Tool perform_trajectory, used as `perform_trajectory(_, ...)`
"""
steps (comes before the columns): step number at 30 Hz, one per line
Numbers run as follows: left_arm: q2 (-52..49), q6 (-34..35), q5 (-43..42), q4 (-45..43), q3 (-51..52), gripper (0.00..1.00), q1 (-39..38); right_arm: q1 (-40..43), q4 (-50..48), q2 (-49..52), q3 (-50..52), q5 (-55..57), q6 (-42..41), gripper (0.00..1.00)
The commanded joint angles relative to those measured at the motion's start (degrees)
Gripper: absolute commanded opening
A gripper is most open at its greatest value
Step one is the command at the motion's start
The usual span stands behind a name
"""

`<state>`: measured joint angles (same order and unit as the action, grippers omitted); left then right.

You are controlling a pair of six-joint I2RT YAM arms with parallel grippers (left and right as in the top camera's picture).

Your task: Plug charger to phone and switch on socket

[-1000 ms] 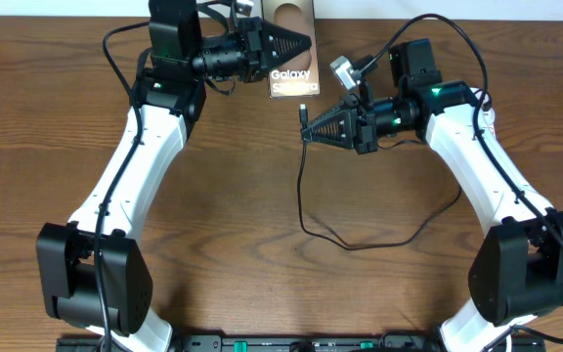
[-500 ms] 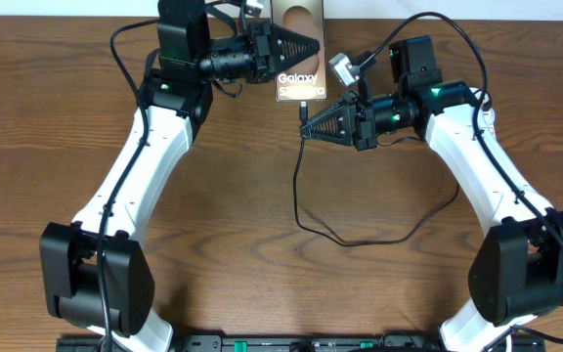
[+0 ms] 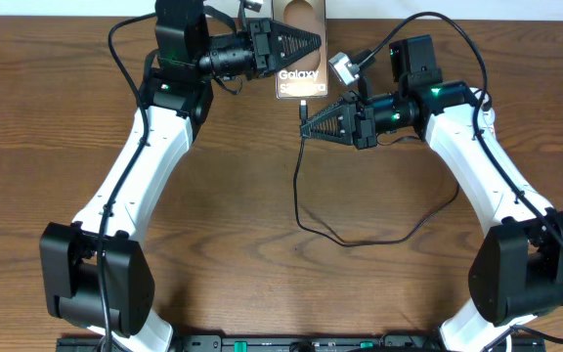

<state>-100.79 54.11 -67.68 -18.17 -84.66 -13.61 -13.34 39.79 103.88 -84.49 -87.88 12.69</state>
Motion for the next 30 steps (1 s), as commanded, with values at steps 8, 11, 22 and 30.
perform_trajectory(8,2.3,-3.5,-2.6,-0.2,-0.9,0.08,-0.1,0.0,-0.4,0.3,0.0,-1.5,-0.4,0.01)
perform_trajectory(11,2.3,-3.5,-2.6,-0.1,-0.9,0.07,-0.2,0.0,-0.4,0.3,0.0,-1.5,-0.4,0.01)
perform_trajectory(22,2.3,-5.0,-2.9,0.1,-0.9,0.08,-0.3,0.0,-1.7,0.3,0.0,-1.5,-0.4,0.01)
perform_trajectory(30,2.3,-5.9,-2.4,0.1,-0.9,0.07,-0.4,0.0,-1.9,0.3,0.0,-1.5,-0.4,0.01)
